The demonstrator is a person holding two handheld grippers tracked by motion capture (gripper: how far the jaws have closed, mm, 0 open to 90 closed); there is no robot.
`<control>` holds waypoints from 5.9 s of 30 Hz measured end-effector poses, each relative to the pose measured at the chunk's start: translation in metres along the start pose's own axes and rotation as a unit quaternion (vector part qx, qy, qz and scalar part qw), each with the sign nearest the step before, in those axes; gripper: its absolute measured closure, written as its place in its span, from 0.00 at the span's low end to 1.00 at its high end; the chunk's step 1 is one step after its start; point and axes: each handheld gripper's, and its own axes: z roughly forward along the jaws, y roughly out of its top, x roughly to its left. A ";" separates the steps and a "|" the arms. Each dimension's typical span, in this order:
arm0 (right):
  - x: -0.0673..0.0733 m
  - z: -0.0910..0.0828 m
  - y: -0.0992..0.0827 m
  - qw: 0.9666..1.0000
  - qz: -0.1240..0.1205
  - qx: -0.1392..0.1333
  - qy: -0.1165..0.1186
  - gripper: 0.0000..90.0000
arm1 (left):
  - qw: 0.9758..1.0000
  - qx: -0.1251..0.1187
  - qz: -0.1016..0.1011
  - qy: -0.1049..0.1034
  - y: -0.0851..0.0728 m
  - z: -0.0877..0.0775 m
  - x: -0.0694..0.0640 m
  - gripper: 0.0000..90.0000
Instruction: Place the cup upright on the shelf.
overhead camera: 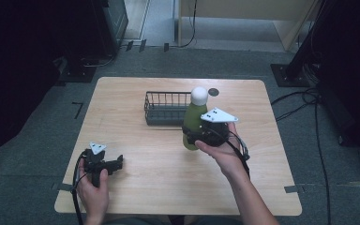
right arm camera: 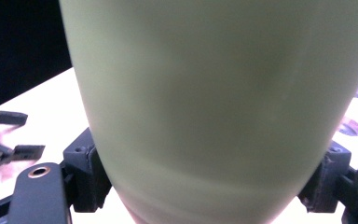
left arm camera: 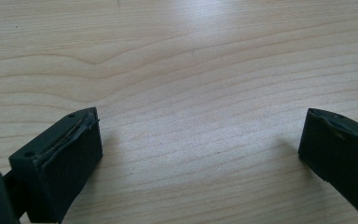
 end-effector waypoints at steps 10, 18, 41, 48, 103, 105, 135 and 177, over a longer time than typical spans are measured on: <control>-0.008 0.009 0.027 1.000 -0.007 -0.005 -0.010 0.23 | 1.000 0.000 0.001 0.000 0.000 0.000 0.000 0.00; -0.018 0.018 0.050 1.000 0.001 -0.005 -0.009 0.23 | 1.000 0.000 0.001 0.000 0.000 0.000 0.000 0.00; -0.051 0.071 0.088 0.997 0.032 -0.019 -0.061 0.23 | 1.000 0.000 0.001 0.000 0.000 0.000 0.000 0.00; -0.058 0.089 0.084 0.997 0.031 -0.017 -0.074 0.23 | 1.000 0.000 0.000 -0.001 0.000 0.000 0.000 0.00; -0.078 0.099 0.041 0.996 0.066 0.020 -0.060 0.04 | 1.000 0.001 0.002 -0.002 0.000 0.000 0.000 0.00; -0.079 0.093 0.038 0.996 0.068 0.019 -0.057 0.03 | 1.000 0.001 0.002 -0.002 0.000 0.000 0.000 0.00; -0.082 0.007 -0.030 0.996 0.038 0.042 -0.069 0.00 | 1.000 -0.001 0.001 -0.002 0.000 0.000 0.000 0.00; -0.129 -0.074 -0.155 0.977 0.096 0.091 -0.166 0.00 | 1.000 0.001 0.003 -0.002 0.000 0.000 0.000 0.00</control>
